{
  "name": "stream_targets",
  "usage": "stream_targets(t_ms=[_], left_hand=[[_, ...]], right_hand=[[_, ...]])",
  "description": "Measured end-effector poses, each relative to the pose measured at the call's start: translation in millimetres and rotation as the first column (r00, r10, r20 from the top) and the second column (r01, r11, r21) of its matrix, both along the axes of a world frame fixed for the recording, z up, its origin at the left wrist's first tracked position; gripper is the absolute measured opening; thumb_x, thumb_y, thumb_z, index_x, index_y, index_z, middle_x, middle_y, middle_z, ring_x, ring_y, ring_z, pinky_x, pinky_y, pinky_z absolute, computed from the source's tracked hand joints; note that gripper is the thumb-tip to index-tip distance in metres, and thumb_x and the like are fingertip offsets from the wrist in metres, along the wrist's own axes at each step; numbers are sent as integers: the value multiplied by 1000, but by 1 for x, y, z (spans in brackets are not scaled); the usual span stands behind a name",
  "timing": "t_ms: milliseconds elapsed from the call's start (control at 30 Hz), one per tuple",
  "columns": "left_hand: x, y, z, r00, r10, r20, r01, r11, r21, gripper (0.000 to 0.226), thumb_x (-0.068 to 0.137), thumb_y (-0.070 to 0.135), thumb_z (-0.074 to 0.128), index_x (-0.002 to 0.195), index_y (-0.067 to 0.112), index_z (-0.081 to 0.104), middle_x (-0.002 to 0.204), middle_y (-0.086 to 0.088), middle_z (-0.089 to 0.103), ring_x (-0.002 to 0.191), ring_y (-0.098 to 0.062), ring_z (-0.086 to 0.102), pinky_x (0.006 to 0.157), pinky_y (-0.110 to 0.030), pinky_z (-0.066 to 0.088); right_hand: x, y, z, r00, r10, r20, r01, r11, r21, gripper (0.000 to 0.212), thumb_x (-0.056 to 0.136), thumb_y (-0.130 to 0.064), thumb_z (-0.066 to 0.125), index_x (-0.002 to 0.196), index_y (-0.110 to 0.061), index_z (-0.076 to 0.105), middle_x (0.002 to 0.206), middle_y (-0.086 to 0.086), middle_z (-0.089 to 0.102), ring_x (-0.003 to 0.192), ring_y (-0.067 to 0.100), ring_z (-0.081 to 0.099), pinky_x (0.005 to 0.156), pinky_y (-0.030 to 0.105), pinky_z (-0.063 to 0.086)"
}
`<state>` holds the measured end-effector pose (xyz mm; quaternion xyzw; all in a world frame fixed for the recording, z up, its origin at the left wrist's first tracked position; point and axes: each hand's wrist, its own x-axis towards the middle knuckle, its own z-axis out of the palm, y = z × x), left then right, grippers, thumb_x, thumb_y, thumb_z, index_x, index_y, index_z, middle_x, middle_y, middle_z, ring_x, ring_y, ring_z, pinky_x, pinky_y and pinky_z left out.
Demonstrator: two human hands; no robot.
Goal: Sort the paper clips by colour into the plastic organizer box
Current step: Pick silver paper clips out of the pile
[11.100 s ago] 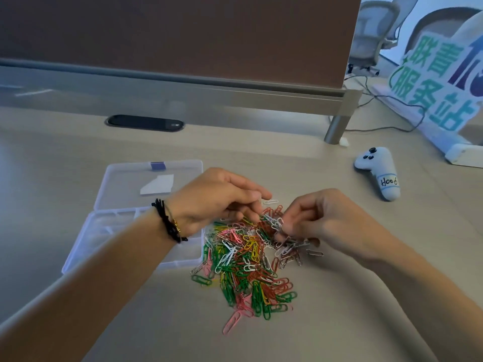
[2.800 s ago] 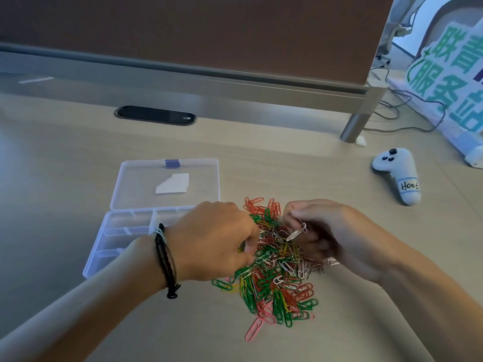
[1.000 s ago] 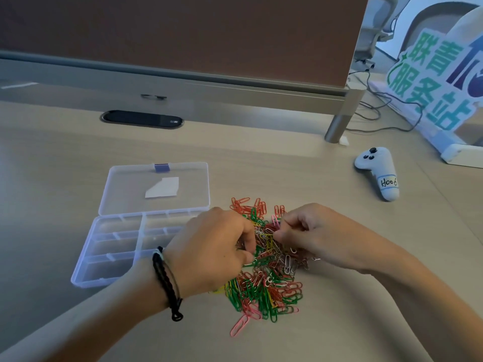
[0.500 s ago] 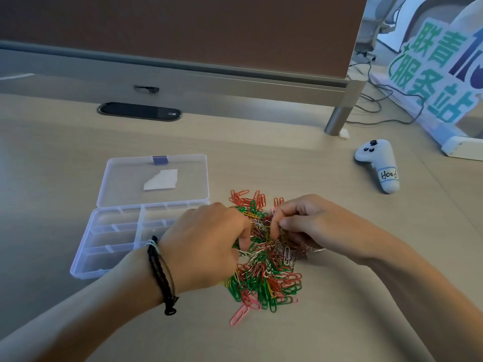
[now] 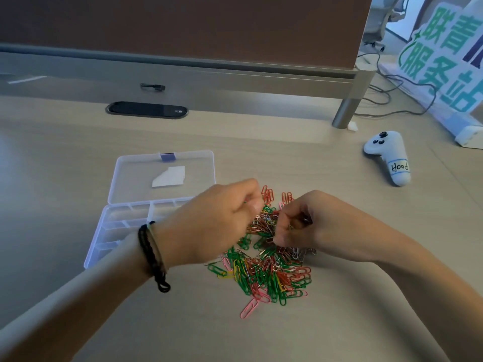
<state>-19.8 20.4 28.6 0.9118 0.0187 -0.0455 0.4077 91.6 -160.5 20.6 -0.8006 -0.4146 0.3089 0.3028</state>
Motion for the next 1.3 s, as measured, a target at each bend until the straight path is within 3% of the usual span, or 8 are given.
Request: stream_targets(t_ms=[100,433,700,800,900,1033,1133,1300], left_hand=[[3,6,10,998,28,-64,-39,983,-182,29,103,14,39,75,10,42,56,11,33,48,-5,28,46,-14,27],[2,4,19,986,-72,-153,36,973,-226,15,94,6,61,87,1,74,38,23,49,38,11,47,43,0,31],[9,11,1,923,-112,-369,-28,934,-356,31,99,15,49,73,13,65,47,6,31,40,-9,20,39,-19,15],[7,7,0,955,-126,-269,68,974,-216,20,94,15,64,78,15,76,49,11,59,42,-4,48,44,-14,36],[9,10,-10,989,-21,-144,20,1000,-5,8,83,21,77,79,27,81,72,14,72,71,-2,65,69,-25,52],[11,10,-19,992,120,-38,-109,971,214,14,73,27,86,76,37,77,75,15,67,71,0,61,70,-21,51],[7,4,-18,999,3,-37,7,962,273,16,73,32,85,83,39,75,57,12,51,55,1,50,50,-17,36],[5,-4,-19,990,-137,-23,130,856,500,13,79,46,76,90,38,72,61,14,46,62,2,46,57,-24,34]], right_hand=[[-5,1,1,993,53,107,-45,996,-80,9,79,-29,82,77,-27,73,58,-1,55,52,5,44,54,24,37],[-8,-4,10,905,177,386,-41,941,-337,20,71,-27,78,85,-33,66,67,-10,54,64,-1,49,53,19,36],[-20,5,4,833,247,495,-105,949,-297,15,79,-39,74,92,-35,70,71,-12,53,69,8,46,58,24,37],[-21,6,1,800,265,539,-108,946,-305,13,81,-41,71,92,-35,69,73,-9,53,73,13,46,64,29,37],[-21,4,1,765,267,586,-106,950,-294,8,84,-37,65,90,-33,68,69,-9,50,72,15,45,63,30,36],[-16,0,2,794,249,554,-87,949,-302,7,85,-37,66,86,-30,65,64,-12,45,65,10,43,55,25,33],[-12,-1,2,793,216,570,-46,954,-297,8,83,-39,69,86,-32,65,67,-12,46,71,13,45,59,29,36],[-13,-1,3,764,201,613,-63,969,-239,9,78,-34,70,85,-34,66,67,-9,52,71,16,46,61,32,39]])
